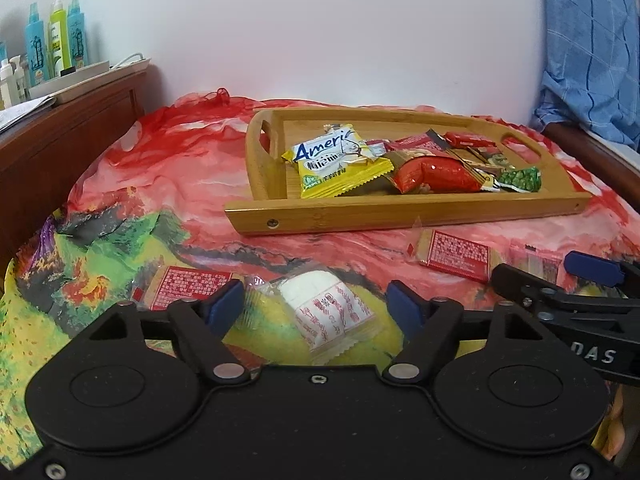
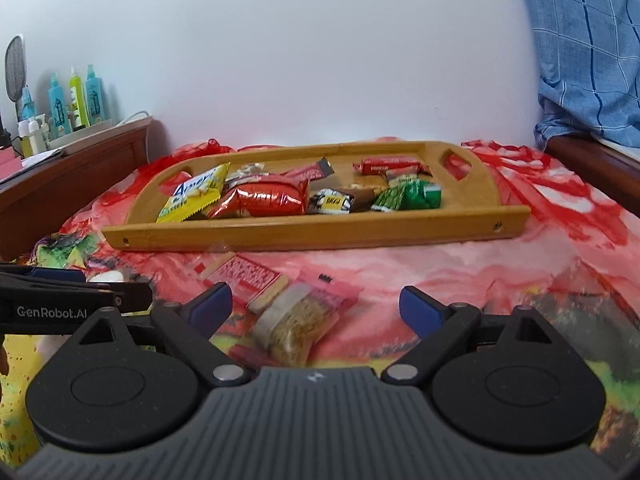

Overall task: Organize snacks
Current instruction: 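Move both tools back over the remaining snacks, then grasp the white wrapped cake with the left gripper while the right gripper grasps the pink-wrapped cake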

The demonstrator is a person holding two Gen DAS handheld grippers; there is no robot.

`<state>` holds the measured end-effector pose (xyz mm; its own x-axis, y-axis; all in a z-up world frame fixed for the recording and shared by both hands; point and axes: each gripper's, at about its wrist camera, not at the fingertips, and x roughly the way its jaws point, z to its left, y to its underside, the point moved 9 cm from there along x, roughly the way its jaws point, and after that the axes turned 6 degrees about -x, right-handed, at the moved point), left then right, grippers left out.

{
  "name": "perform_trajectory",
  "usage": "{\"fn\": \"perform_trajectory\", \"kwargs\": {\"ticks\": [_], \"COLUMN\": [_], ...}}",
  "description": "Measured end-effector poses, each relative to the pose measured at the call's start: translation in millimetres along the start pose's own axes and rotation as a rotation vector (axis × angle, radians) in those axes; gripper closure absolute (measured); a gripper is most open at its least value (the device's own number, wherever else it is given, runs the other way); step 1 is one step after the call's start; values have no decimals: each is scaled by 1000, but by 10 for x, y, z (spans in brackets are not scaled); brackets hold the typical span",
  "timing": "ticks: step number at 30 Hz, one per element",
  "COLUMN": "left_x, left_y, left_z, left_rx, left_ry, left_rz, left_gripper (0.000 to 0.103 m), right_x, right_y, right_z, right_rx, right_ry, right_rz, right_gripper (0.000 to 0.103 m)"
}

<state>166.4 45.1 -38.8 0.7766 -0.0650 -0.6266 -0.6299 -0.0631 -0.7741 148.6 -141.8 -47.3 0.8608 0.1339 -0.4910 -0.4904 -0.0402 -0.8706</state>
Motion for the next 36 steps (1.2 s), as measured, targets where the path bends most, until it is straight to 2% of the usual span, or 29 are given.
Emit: {"fn": "perform_trajectory", "kwargs": {"ticks": [7,13,15,18,23,28,31,36], "left_x": [-30,-53,-57,-56,-86,-138,-143,-52], "left_y": [73,110,103,92,95,93,82,100], "left_z": [-12,-64,-74,-79,-85,-124,-142,-116], "left_rx": [-5,-9,-13,-26,-43,-42,-39,-36], "left_ry": [9,22,23,27,34,45,48,2], "left_rz": [3,5,0,2,5,2,2,18], "left_gripper": [39,46,53,54,56,56,56,53], "right_x": [-17,-33,-42,-59,-103,-175,-206,-191], "right_y": [38,51,51,50,41,28,35,78], "right_z": [95,132,147,146,98,42,-7,-119], "right_rx": [-33,-51,-59,-58,-36,-22,-12,49], "right_ry": [17,14,13,12,10,30,49,66], "right_rz": [2,6,6,10,16,3,2,18], "right_gripper": [9,20,23,30,48,57,59,58]}}
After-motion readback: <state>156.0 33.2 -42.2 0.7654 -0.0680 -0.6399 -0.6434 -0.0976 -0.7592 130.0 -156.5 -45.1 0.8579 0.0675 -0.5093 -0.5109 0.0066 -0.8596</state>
